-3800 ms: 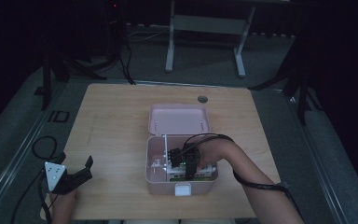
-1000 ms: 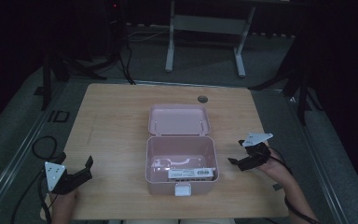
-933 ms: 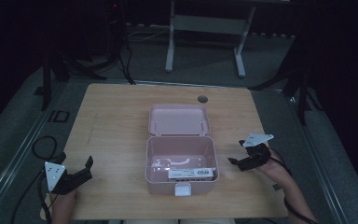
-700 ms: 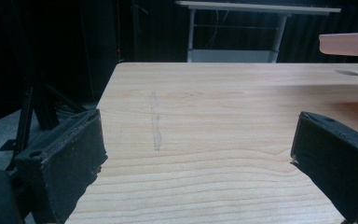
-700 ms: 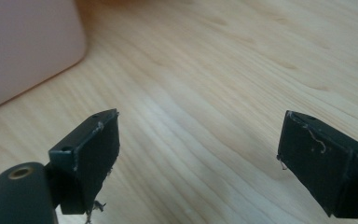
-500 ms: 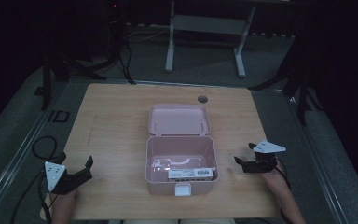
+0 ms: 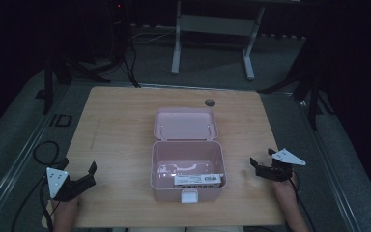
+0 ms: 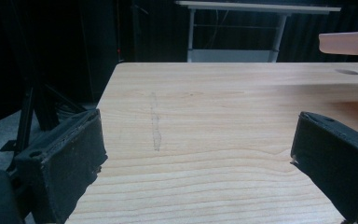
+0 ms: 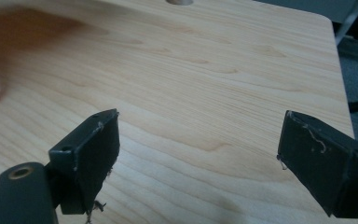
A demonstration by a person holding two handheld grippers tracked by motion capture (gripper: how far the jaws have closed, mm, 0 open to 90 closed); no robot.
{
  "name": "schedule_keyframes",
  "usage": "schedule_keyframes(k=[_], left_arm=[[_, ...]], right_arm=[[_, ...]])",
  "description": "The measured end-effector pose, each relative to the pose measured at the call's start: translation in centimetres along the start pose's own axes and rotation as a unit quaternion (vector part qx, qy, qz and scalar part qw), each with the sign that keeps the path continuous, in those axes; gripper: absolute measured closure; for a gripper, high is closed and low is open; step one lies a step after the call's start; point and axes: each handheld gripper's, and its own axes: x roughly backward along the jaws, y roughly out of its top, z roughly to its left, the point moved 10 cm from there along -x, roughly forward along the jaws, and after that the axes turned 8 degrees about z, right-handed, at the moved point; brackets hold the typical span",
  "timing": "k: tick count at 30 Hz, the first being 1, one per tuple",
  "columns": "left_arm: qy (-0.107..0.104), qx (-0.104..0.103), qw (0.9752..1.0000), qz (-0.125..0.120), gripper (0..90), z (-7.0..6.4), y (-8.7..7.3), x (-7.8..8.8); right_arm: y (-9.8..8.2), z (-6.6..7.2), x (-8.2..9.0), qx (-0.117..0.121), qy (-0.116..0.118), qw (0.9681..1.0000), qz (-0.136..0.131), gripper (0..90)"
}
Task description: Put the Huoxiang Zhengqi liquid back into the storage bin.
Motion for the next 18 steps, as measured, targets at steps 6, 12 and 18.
schedule_keyframes(k=[6, 12, 18], left_arm=[[0.000, 0.000, 1.0000, 0.000, 2.9, 0.0, 0.0, 0.0], [-0.001, 0.001, 1.0000, 0.000, 2.9, 0.0, 0.0, 0.0], [-0.002, 0.002, 1.0000, 0.000, 2.9, 0.0, 0.0, 0.0]], right_arm=[[0.0, -0.8, 0.3, -0.026, -0.020, 0.9994, -0.013, 12.4], [0.0, -3.0, 0.9, -0.086, -0.071, 0.9933, -0.030, 12.4], [-0.3, -3.7, 0.9, -0.103, -0.094, 0.9899, -0.024, 12.3]])
